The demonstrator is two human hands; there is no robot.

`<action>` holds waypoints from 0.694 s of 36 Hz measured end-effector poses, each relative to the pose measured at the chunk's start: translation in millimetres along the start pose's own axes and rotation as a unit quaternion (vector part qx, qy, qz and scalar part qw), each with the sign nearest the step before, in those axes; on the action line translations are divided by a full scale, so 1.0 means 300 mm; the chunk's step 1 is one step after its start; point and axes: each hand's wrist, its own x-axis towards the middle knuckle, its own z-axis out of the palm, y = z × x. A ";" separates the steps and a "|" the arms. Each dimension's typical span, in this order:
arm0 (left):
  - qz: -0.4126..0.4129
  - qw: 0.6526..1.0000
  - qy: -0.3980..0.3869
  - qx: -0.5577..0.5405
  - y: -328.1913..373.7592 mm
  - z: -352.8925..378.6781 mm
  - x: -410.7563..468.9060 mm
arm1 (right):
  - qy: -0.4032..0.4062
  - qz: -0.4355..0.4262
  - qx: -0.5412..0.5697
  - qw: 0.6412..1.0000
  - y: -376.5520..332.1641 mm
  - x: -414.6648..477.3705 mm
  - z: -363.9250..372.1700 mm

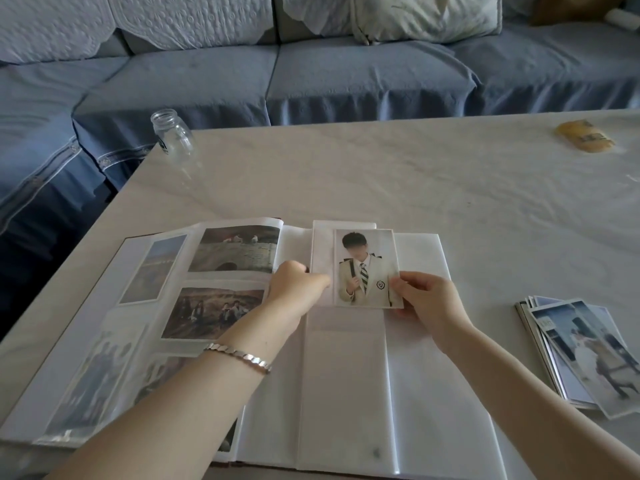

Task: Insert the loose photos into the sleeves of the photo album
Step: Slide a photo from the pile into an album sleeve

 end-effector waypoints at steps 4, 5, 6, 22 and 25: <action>0.006 1.000 -0.018 0.013 -0.008 0.003 0.008 | 0.004 -0.010 0.003 1.000 0.016 0.004 -0.001; 0.020 0.999 -0.022 0.017 -0.015 0.005 0.009 | 0.008 -0.010 0.003 1.000 0.019 0.006 -0.002; 0.037 0.999 -0.026 0.028 -0.017 0.003 -0.002 | 0.012 -0.010 0.005 1.000 0.022 0.008 -0.002; 0.086 0.990 -0.092 -0.060 -0.109 0.028 -0.059 | 0.003 -0.098 -0.159 0.982 -0.023 -0.018 0.052; 0.112 0.987 -0.087 -0.069 -0.105 0.029 -0.070 | -0.011 -0.054 -0.113 0.992 -0.049 -0.001 0.044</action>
